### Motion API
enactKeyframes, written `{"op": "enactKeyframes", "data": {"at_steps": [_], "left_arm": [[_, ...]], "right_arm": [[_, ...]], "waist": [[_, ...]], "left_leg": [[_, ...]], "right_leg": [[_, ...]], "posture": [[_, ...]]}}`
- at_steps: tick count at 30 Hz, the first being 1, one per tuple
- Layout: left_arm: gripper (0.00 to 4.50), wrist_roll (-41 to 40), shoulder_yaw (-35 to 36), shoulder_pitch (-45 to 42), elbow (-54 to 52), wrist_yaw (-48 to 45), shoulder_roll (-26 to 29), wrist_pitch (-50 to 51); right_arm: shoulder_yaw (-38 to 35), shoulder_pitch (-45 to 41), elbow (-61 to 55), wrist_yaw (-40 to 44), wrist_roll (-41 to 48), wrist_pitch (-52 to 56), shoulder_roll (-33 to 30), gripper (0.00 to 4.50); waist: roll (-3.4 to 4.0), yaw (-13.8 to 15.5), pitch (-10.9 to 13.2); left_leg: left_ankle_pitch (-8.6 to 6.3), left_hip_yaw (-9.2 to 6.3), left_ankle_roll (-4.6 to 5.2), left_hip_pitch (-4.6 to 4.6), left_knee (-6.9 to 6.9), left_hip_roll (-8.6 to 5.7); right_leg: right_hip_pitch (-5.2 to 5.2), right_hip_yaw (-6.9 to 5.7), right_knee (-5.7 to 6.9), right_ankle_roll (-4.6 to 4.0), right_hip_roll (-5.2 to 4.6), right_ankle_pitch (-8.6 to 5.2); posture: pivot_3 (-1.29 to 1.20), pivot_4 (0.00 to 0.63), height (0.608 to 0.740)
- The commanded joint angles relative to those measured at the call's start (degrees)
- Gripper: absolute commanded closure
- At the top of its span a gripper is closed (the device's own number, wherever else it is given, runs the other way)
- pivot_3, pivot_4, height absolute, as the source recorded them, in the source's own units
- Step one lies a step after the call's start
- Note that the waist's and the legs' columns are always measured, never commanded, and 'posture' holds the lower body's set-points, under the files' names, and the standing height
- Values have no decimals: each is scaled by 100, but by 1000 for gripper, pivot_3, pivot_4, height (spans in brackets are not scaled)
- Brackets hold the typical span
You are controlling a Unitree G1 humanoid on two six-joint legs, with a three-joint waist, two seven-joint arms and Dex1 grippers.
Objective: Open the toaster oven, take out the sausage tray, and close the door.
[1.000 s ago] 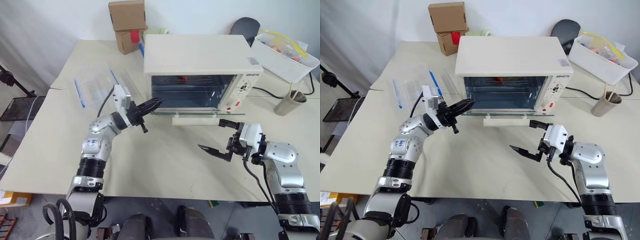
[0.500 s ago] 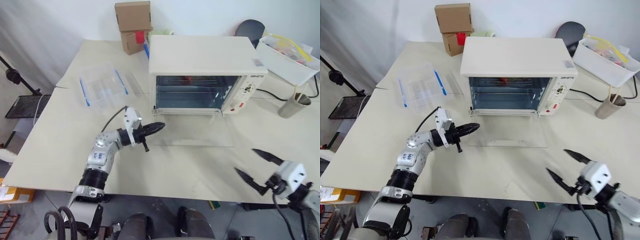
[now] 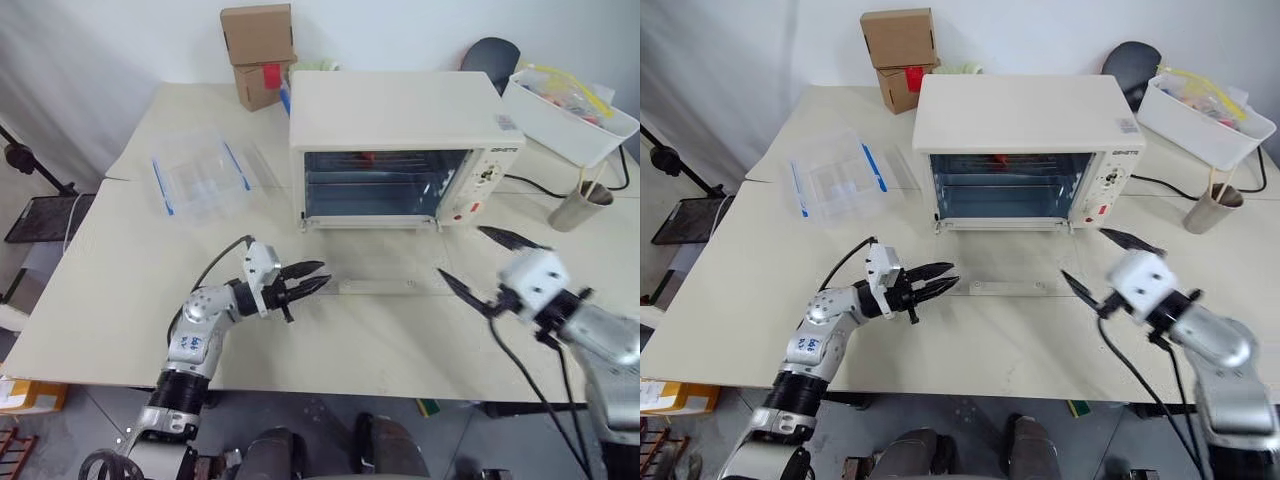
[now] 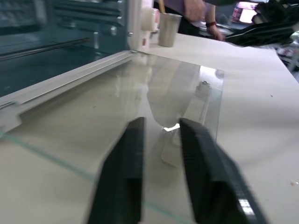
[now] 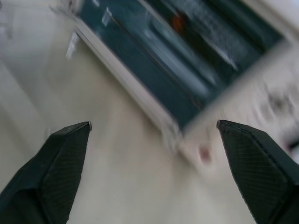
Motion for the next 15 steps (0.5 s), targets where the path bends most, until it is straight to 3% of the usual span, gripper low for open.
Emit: {"op": "enactKeyframes", "data": {"at_steps": [1,3,7,15], "left_arm": [[1840,-436,424,411,-974,138,206,150],[1248,-590,627,710,-1441,301,289,248],[101,-781,849,1106,-2052,642,360,493],[44,-809,1017,1915,-2893,1069,480,657]], "right_arm": [[741,-1006,803,-818,-1227,-420,283,0],[1239,-1741,1529,-1368,-2003,-596,488,0],[1714,-2681,2605,-1991,-2695,-769,761,0],[2480,-4180,4868,-3054,-3632,-839,1257,0]], "waist": [[-6,-16,3],[-9,-73,5],[-7,-61,6],[-7,-134,6]], "left_leg": [[0,-6,1,-2,3,-1],[0,-1,1,-5,9,-2],[0,-11,0,-8,13,-1],[1,-20,2,-18,14,-3]], "right_leg": [[0,-6,0,0,-2,0],[0,-3,-3,0,-3,0],[0,-11,2,0,-2,0],[2,-22,-2,0,-1,0]], "posture": [[0,150,740],[0,150,740],[0,150,740],[0,150,740]]}}
